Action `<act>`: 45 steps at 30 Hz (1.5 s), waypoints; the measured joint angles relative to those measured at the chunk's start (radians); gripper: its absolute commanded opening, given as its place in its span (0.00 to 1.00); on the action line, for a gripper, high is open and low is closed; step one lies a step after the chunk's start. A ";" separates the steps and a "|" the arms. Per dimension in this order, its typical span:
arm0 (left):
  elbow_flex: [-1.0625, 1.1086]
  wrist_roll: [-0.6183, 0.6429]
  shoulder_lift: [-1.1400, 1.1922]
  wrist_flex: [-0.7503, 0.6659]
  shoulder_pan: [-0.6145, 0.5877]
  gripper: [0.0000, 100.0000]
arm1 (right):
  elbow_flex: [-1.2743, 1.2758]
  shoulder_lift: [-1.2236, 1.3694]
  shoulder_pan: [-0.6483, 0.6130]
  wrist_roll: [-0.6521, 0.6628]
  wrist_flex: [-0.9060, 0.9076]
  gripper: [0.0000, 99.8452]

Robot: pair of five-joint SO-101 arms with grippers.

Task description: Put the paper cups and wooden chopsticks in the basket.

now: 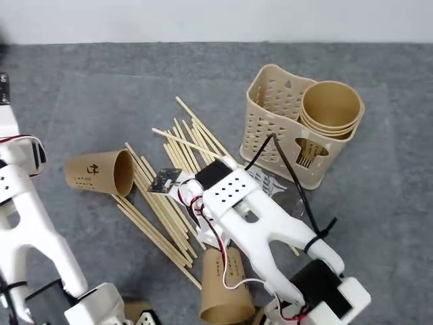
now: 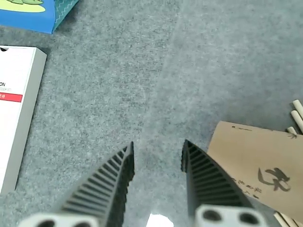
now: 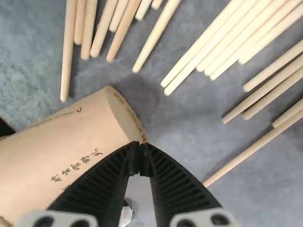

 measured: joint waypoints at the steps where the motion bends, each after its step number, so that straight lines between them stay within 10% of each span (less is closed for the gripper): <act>1: 0.000 0.000 0.000 0.000 0.000 0.16 | -0.008 0.002 -0.002 0.000 0.002 0.01; 21: 0.000 0.000 0.000 0.000 0.000 0.16 | -0.051 -0.055 -0.094 0.000 0.173 0.01; 39: 0.000 0.000 0.000 0.000 0.000 0.16 | 0.038 0.167 0.107 0.009 -0.371 0.01; 45: 0.000 0.000 0.000 0.000 0.000 0.16 | -0.143 0.169 0.155 0.009 -0.305 0.01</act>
